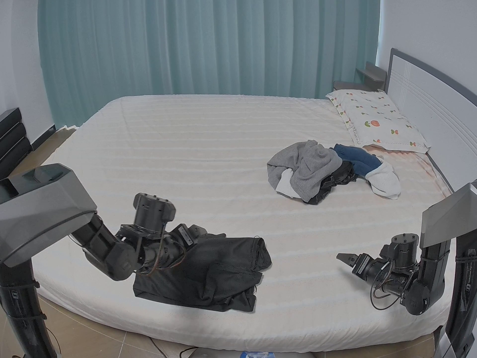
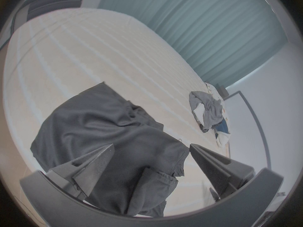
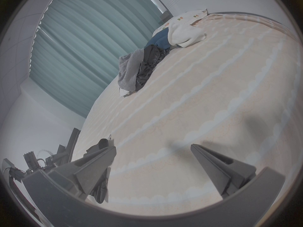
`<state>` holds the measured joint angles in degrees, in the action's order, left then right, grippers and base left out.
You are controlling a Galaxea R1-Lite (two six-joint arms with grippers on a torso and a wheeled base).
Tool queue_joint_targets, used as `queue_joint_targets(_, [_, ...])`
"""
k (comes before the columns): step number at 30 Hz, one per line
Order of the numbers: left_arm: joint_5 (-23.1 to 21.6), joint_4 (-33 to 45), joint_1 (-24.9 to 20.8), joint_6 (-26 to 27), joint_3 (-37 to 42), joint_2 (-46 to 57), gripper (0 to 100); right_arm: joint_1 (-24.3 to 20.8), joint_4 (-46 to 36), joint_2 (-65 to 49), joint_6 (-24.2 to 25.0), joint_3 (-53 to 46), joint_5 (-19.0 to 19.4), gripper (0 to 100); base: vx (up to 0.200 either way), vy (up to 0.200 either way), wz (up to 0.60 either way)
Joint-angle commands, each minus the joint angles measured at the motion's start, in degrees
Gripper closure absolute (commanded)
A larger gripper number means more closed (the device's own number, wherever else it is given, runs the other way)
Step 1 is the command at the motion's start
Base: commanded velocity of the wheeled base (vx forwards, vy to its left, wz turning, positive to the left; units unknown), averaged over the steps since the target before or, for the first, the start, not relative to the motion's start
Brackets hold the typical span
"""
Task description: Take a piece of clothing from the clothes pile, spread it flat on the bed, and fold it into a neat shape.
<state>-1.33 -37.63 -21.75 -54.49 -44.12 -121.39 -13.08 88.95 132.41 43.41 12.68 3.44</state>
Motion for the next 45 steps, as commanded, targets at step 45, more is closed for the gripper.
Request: queue_joint_targets(45, [-8.2,-8.4,13.0,-2.7,6.5,-3.7,0,-16.1,-30.7,-6.6,-20.2,19.8,-10.8,0,0.0,0.147,0.0])
